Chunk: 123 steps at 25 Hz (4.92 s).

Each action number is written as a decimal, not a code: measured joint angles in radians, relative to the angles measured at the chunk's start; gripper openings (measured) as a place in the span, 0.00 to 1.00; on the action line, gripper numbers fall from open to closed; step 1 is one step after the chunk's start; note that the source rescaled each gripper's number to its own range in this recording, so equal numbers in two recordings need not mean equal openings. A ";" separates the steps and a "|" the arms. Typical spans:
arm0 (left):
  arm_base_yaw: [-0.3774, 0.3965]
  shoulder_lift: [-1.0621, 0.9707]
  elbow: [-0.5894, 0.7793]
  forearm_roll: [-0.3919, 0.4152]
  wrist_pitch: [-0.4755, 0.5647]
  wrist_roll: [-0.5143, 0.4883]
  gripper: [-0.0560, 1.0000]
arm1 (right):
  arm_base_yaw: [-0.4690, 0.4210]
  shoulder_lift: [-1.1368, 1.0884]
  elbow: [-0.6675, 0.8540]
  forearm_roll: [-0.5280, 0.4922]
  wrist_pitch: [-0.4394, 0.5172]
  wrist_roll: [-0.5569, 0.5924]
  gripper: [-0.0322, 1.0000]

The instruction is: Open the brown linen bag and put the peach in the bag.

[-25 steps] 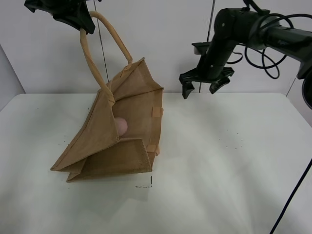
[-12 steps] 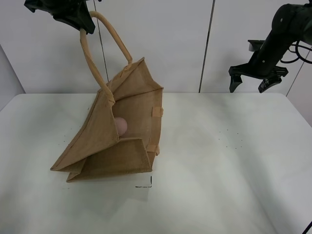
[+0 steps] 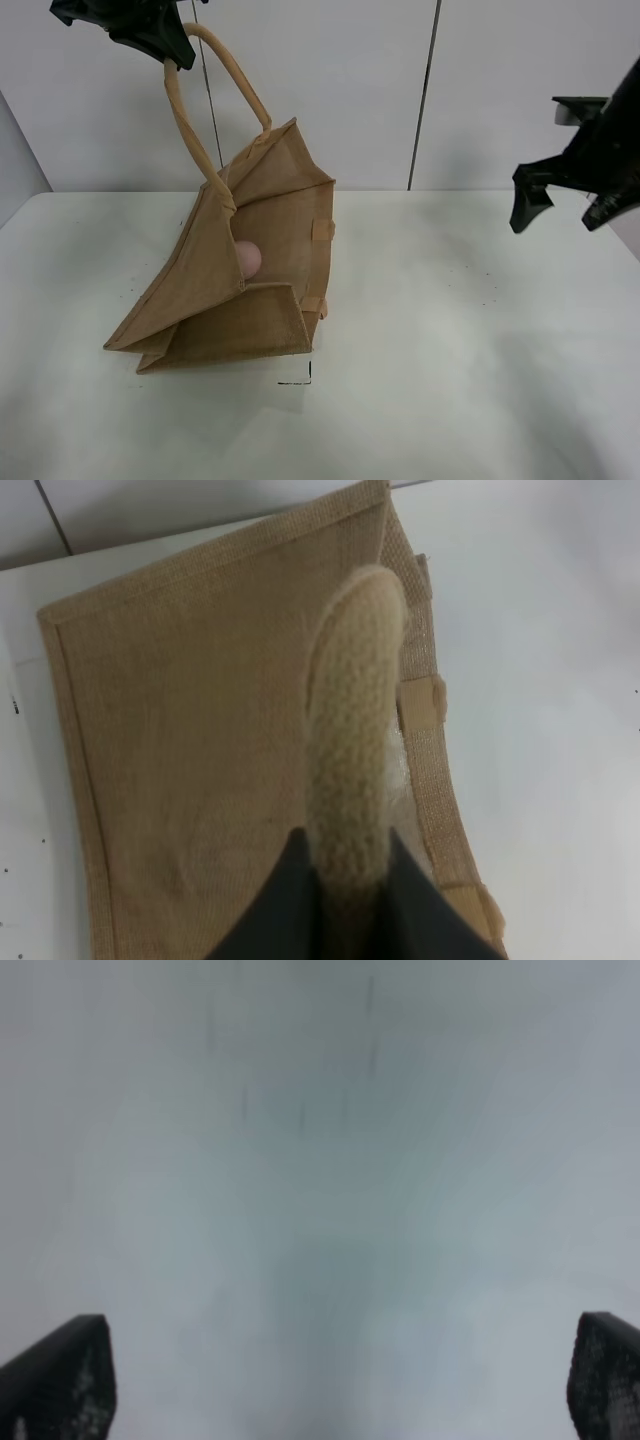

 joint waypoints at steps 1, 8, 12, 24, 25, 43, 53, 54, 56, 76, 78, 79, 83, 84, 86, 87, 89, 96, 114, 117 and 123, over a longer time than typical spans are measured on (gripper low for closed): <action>0.000 0.000 0.000 0.000 0.000 0.000 0.05 | 0.000 -0.056 0.081 0.000 0.001 -0.005 1.00; 0.000 0.000 0.000 0.000 0.000 0.000 0.05 | 0.000 -0.543 0.546 -0.006 0.002 -0.027 1.00; 0.000 0.000 0.000 0.000 0.000 0.000 0.05 | 0.000 -0.849 0.719 -0.007 -0.044 -0.028 1.00; 0.000 0.000 0.000 0.000 0.000 0.000 0.05 | 0.000 -1.569 0.887 -0.036 -0.182 0.008 1.00; 0.000 0.000 0.000 0.000 0.000 0.000 0.05 | 0.000 -1.605 0.887 -0.041 -0.182 0.011 1.00; 0.000 0.283 -0.004 -0.008 -0.004 0.000 0.05 | 0.008 -1.672 0.887 -0.065 -0.183 0.032 1.00; 0.000 0.523 -0.004 -0.086 -0.006 0.015 0.47 | 0.008 -1.672 0.887 -0.065 -0.183 0.032 1.00; 0.000 0.530 -0.004 -0.095 -0.006 0.016 0.60 | 0.008 -1.672 0.887 -0.065 -0.183 0.032 1.00; 0.000 0.534 -0.004 -0.102 -0.006 0.022 0.78 | 0.008 -1.672 0.887 -0.065 -0.183 0.033 1.00; 0.187 0.518 -0.006 0.166 -0.006 0.000 0.92 | 0.008 -1.672 0.887 -0.065 -0.183 0.033 1.00; 0.218 0.506 0.005 0.160 -0.006 0.000 0.92 | 0.008 -1.672 0.887 -0.065 -0.183 0.033 1.00; 0.229 0.492 0.020 0.154 -0.006 0.000 0.92 | 0.008 -1.672 0.887 -0.065 -0.183 0.033 1.00; 0.246 0.394 0.131 0.137 -0.006 0.011 0.92 | 0.008 -1.672 0.887 -0.065 -0.183 0.033 1.00; 0.246 0.354 0.163 0.135 -0.006 0.012 0.92 | 0.008 -1.672 0.887 -0.065 -0.183 0.033 1.00; 0.247 0.268 0.251 0.130 -0.006 0.020 0.92 | 0.008 -1.672 0.887 -0.065 -0.183 0.033 1.00; 0.247 0.215 0.301 0.127 -0.006 0.022 0.92 | 0.008 -1.672 0.887 -0.065 -0.183 0.033 1.00; 0.247 0.110 0.399 0.124 -0.006 0.022 0.92 | 0.008 -1.672 0.887 -0.065 -0.183 0.033 1.00; 0.247 -0.325 0.803 0.137 -0.006 0.026 0.92 | 0.008 -1.672 0.887 -0.065 -0.183 0.033 1.00; 0.247 -1.374 1.583 0.156 -0.120 0.036 0.92 | 0.008 -1.672 0.887 -0.065 -0.183 0.033 1.00; 0.247 -1.521 1.583 0.153 -0.120 0.043 0.92 | 0.008 -1.672 0.887 -0.065 -0.183 0.033 1.00; 0.247 -1.768 1.583 0.153 -0.120 0.045 0.92 | 0.008 -1.672 0.887 -0.065 -0.183 0.033 1.00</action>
